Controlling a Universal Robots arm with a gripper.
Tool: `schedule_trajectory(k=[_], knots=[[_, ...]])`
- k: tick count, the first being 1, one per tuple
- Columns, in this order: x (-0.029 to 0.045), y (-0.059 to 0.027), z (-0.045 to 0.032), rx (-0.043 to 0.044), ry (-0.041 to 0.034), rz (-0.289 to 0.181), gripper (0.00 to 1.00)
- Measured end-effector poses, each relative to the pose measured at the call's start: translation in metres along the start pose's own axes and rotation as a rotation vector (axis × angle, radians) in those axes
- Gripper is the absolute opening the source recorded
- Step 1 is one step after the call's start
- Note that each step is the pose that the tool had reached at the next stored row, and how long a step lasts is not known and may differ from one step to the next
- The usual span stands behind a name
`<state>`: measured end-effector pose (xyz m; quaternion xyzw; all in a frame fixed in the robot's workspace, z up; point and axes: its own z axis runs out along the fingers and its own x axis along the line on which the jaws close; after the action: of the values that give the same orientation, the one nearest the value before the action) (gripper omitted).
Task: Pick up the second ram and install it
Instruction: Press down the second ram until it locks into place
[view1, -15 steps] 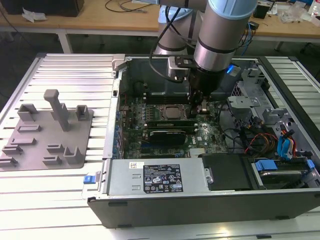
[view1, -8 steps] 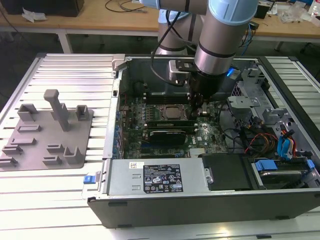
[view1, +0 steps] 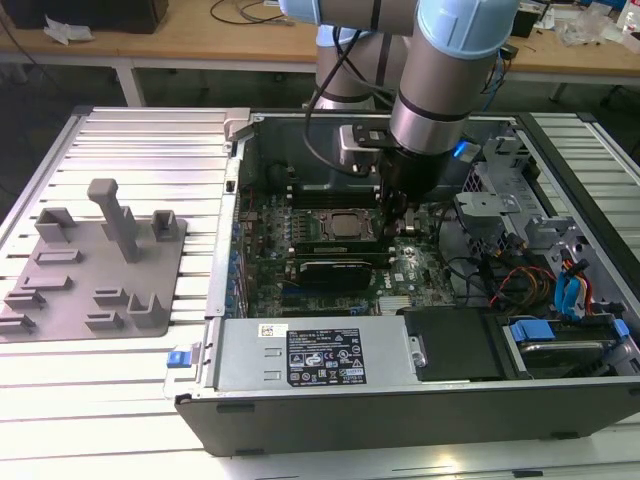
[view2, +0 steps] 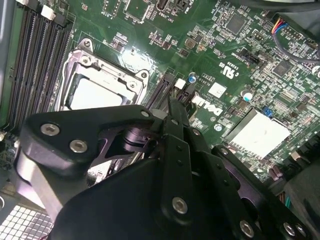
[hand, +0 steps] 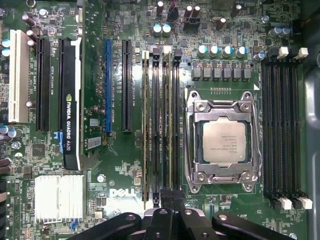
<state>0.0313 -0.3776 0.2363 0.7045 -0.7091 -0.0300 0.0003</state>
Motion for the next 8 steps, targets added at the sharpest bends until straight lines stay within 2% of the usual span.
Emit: schedule_trajectory(k=[8], knots=[[0.0001,-0.0002,0.0047,0.0002,-0.0004,0.000,0.08]])
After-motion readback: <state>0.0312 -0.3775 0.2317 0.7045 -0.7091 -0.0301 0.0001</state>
